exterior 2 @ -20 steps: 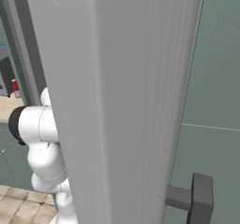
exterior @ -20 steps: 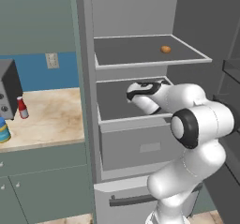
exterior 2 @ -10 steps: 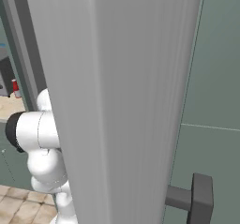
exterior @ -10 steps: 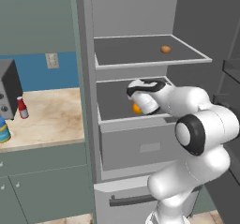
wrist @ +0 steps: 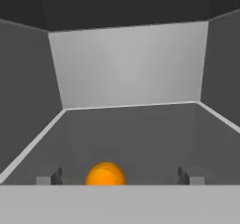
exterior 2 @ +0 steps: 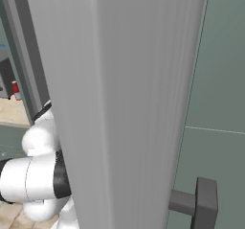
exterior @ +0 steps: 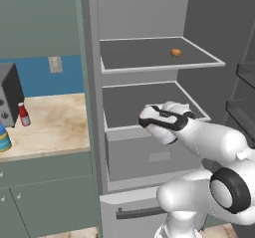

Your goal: Place the ketchup and mayonnaise from the counter to the top shelf of the fridge. If the existing items in the fridge are on the top shelf, move them to other shelves.

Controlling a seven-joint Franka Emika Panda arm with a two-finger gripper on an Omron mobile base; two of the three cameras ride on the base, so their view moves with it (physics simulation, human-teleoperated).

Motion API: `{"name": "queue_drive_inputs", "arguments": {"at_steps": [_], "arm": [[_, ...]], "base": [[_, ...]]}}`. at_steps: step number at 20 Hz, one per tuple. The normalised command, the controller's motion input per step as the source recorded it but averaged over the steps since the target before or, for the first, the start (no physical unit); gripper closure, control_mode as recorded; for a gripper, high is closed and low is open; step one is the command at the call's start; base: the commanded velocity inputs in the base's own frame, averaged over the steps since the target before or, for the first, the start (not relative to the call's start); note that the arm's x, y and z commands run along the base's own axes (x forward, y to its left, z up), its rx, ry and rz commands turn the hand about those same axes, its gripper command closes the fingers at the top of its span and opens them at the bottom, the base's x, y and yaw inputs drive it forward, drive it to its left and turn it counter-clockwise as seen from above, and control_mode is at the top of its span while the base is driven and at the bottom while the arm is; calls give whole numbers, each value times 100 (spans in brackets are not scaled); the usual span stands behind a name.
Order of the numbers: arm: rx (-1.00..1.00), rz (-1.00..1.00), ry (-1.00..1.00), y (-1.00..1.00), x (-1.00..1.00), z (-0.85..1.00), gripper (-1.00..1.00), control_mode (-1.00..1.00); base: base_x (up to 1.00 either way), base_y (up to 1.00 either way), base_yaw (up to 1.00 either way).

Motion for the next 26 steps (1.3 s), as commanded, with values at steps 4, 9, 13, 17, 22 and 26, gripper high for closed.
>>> {"name": "queue_drive_inputs", "arguments": {"at_steps": [4,9,13,17,22,26], "arm": [[0,-19,0,-34,-96,100,-100,-100],[0,-22,4,-49,-89,100,-100,-100],[0,-20,19,-54,-79,100,-100,-100],[0,-16,32,-43,-75,100,-100,-100],[-1,-9,45,-25,-70,100,-100,-100],[-3,-2,51,-4,-34,100,-100,-100]], "base": [[0,0,0],[0,0,0],[0,0,0],[0,0,0],[0,0,0],[0,0,0]]}}
